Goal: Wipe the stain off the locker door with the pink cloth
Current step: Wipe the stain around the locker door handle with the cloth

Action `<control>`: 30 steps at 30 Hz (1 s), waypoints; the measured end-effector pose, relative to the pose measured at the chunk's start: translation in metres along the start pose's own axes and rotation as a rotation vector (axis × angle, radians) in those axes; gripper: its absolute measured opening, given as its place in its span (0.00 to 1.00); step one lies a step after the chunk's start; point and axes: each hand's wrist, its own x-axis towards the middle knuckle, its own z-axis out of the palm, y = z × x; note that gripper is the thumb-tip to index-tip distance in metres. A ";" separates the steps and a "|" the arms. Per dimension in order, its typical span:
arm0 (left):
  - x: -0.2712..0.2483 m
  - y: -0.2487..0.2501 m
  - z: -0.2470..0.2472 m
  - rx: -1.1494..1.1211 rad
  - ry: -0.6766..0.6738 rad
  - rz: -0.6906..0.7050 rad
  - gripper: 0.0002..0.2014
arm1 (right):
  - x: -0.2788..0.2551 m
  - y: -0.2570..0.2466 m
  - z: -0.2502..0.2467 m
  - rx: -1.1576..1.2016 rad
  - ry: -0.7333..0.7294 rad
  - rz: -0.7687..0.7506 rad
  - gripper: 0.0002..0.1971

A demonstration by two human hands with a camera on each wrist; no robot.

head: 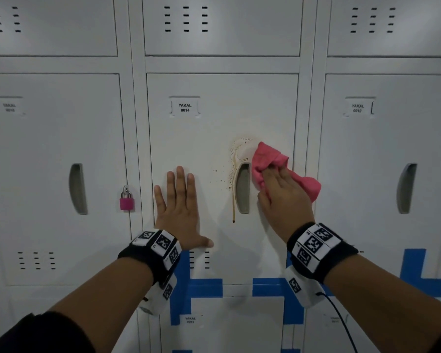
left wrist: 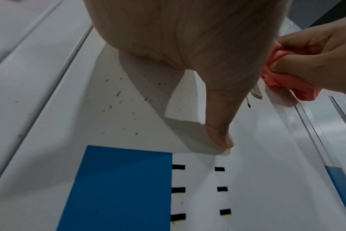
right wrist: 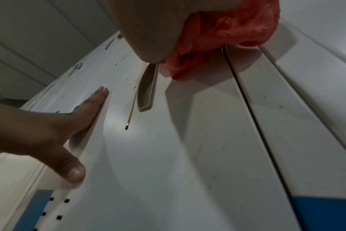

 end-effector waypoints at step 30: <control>0.000 0.001 -0.002 0.010 -0.012 -0.016 0.81 | 0.079 -0.003 -0.024 0.212 0.082 0.070 0.24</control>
